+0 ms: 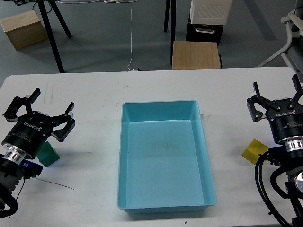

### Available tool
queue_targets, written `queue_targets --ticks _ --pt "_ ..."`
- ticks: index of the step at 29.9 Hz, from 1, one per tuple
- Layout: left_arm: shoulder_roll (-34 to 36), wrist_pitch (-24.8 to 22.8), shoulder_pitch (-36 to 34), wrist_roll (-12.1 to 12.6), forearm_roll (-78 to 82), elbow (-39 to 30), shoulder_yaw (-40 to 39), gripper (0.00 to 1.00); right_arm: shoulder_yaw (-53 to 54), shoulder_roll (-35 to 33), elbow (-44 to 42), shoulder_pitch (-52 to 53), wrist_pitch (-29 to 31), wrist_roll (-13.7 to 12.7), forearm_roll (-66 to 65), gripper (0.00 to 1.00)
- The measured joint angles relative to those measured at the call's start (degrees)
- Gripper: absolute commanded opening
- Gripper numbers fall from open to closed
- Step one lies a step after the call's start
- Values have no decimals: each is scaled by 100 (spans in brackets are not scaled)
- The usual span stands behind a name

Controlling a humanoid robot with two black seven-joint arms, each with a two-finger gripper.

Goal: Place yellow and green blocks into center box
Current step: 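Raise the right gripper up and away from the yellow cube, then lower the right gripper onto the yellow cube and close it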

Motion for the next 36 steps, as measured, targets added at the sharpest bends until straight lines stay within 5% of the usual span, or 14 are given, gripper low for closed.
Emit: queue_targets --ticks 9,16,18,28,36 --pt "5 0 -2 0 6 21 -2 100 -558 -1486 -463 1804 -57 335 -3486 98" --pt "42 0 -2 0 2 55 -2 100 -2827 -3163 -1004 3790 -141 1799 -5374 98" --pt "43 0 2 0 0 59 -2 100 -3764 -3639 -1015 4411 -146 2032 -5778 98" --pt "47 0 25 0 -7 61 -2 100 -8531 -5080 -925 7882 -32 2146 -7754 98" --pt "47 0 51 0 -9 77 -2 100 -10136 -5478 -655 8569 175 2146 -8884 98"
